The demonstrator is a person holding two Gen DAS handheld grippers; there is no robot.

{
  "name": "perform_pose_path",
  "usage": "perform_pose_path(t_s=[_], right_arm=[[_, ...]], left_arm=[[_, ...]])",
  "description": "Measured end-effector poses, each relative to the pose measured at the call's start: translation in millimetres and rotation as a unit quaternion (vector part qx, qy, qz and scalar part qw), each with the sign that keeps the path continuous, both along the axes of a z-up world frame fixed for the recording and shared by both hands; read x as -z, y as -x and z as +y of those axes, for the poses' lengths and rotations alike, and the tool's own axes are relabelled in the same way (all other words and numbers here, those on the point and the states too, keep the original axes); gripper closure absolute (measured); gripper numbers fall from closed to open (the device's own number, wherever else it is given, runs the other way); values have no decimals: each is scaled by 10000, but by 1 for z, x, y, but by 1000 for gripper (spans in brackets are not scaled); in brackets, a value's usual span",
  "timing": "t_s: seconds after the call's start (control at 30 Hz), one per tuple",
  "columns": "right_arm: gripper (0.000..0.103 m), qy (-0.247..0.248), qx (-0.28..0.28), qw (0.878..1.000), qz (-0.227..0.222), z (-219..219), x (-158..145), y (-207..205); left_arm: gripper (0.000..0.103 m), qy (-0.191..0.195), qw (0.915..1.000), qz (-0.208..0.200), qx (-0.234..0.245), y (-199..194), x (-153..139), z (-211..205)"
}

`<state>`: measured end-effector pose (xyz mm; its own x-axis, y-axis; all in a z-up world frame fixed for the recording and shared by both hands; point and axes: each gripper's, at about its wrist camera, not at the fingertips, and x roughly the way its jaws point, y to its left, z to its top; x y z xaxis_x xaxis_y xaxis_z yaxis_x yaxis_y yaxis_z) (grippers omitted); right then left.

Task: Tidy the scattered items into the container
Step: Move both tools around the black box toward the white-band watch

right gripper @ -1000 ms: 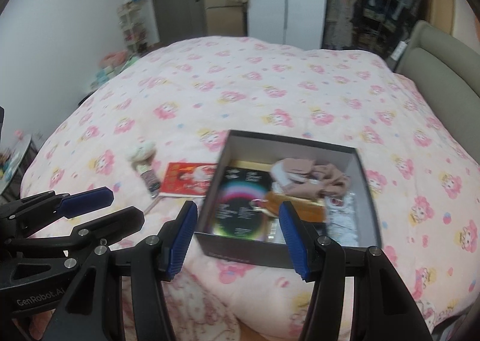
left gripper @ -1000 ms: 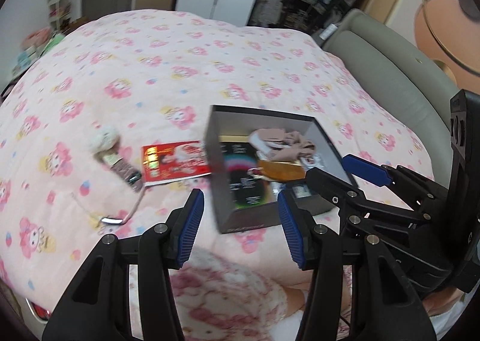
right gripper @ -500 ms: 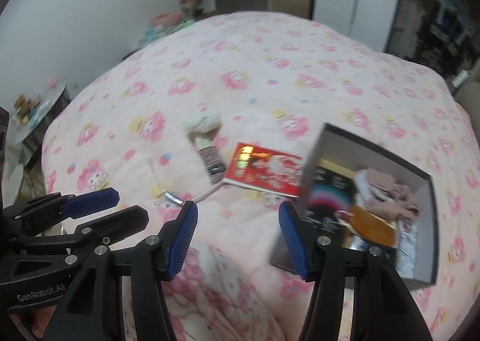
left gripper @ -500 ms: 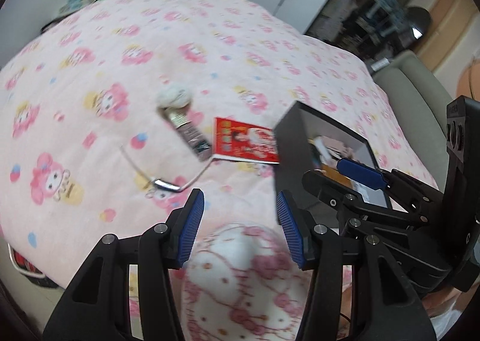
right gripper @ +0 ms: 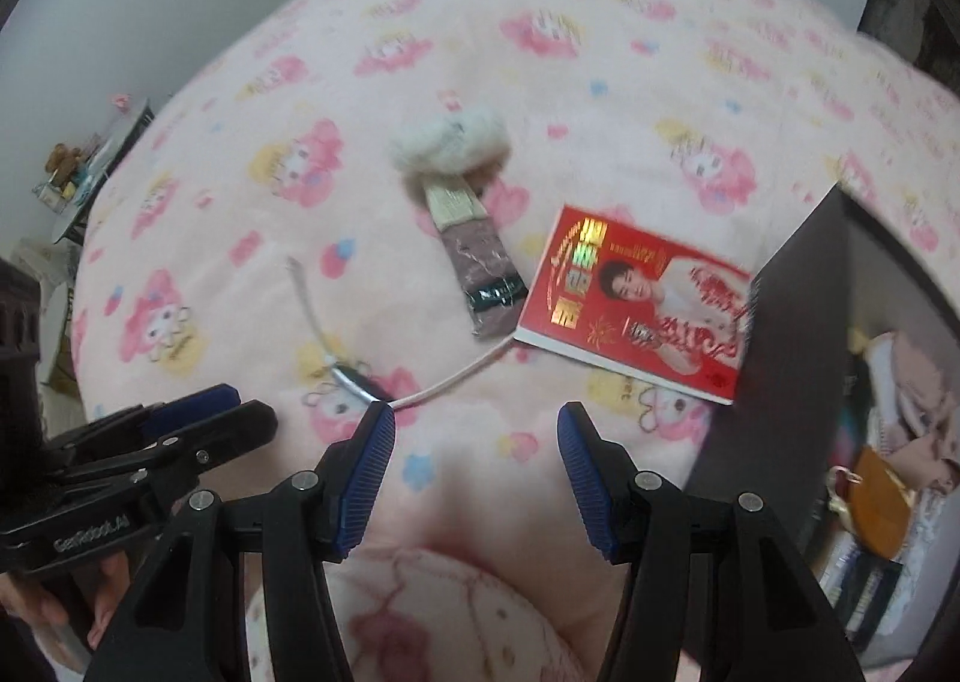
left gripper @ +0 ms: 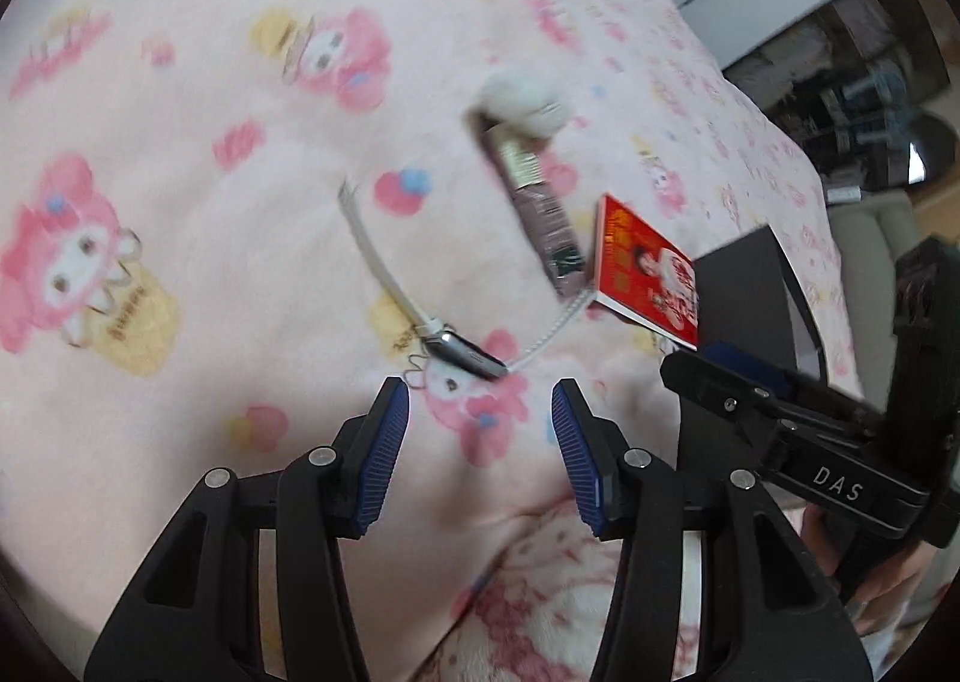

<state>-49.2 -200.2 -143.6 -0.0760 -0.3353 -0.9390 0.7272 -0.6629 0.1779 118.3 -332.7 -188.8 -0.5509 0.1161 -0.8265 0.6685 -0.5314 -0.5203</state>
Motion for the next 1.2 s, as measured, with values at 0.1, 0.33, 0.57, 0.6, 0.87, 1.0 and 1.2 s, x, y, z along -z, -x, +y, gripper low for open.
perform_pose_path(t_s=[0.1,0.33,0.57,0.6,0.87,1.0,1.2], right_arm=[[50,-141,68,9991,-392,-8,23,14],[50,-432,16,9943,-975,-27,65,27],[50,-501,-12,9958,-765,-25,60,19],[50,-427,-43,9966,-708,-22,53,15],[50,634,-269,9968,-411,19,-30,-23],[50,998,-231,9946,-189,52,-60,-30],[49,1175,98,9930,115,123,-74,-45]], left_arm=[[53,-180,9996,37,-225,6,17,-16],[60,-535,9970,-43,-551,27,54,-42],[96,-298,9981,108,-536,25,36,-34],[96,-214,9984,168,-493,25,27,-31],[99,558,9945,849,270,45,-68,25],[99,928,9835,1181,1003,61,-117,76],[99,1122,9655,1135,2058,88,-141,174]])
